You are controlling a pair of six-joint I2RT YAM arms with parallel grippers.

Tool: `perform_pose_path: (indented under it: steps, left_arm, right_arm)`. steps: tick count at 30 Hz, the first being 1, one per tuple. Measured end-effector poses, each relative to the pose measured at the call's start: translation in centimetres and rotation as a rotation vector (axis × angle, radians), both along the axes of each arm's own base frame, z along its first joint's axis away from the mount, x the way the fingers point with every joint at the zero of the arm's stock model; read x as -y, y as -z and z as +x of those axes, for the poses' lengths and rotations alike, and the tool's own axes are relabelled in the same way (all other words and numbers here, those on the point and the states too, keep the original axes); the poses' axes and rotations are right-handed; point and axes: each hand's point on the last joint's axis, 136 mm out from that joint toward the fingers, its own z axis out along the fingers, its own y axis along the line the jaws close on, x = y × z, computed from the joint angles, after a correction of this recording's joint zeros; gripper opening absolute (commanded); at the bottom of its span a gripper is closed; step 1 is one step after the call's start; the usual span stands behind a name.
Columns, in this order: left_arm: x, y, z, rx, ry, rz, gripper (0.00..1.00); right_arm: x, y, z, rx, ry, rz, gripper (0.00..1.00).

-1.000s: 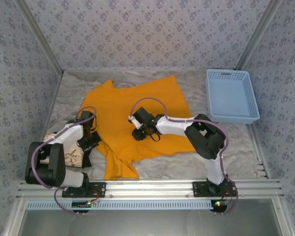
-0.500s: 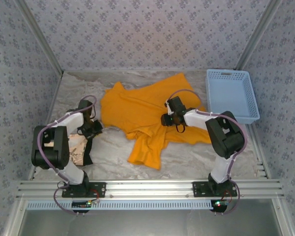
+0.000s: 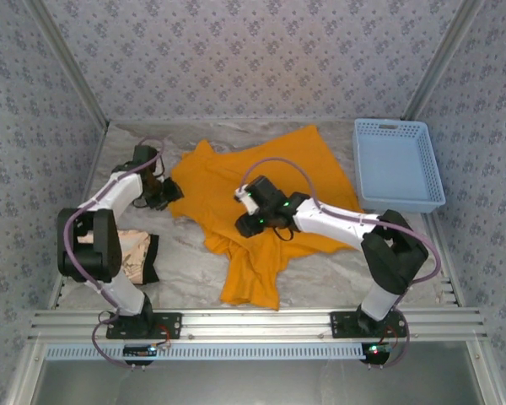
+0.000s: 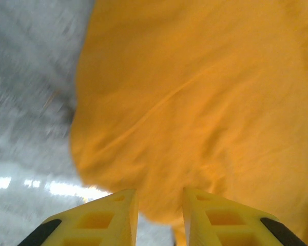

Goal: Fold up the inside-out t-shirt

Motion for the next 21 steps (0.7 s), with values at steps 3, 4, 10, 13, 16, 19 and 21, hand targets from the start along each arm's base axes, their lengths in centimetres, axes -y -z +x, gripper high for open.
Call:
perform_pose_path:
  steps: [3,4,10,13,16,19,21]
  left_arm:
    - [0.9,0.4,1.8,-0.003,0.038,0.007,0.29]
    - [1.2,0.7,2.3,-0.008,0.053,0.011,0.28]
    - [3.0,3.2,5.2,-0.029,0.137,0.033,0.26]
    - [3.7,4.3,5.9,-0.038,0.166,0.046,0.25]
    - [4.1,5.3,6.9,-0.039,0.182,0.071,0.24]
    - [4.1,5.8,7.8,-0.036,0.190,0.090,0.23]
    - [4.1,5.7,8.6,-0.023,0.188,0.095,0.23]
  right_arm:
    - [-4.1,-0.2,-2.9,-0.002,-0.119,0.013,0.52]
    - [-5.4,0.2,-3.8,-0.007,-0.150,0.008,0.52]
    - [-7.6,5.2,-3.9,-0.052,-0.158,-0.094,0.51]
    - [-6.9,7.2,-2.9,-0.085,-0.121,-0.140,0.34]
    - [-6.5,8.1,-2.5,-0.103,-0.103,-0.159,0.11]
    - [-7.0,8.0,-3.3,-0.122,-0.138,-0.144,0.02]
    - [-7.5,7.8,-4.5,-0.141,-0.190,-0.129,0.02]
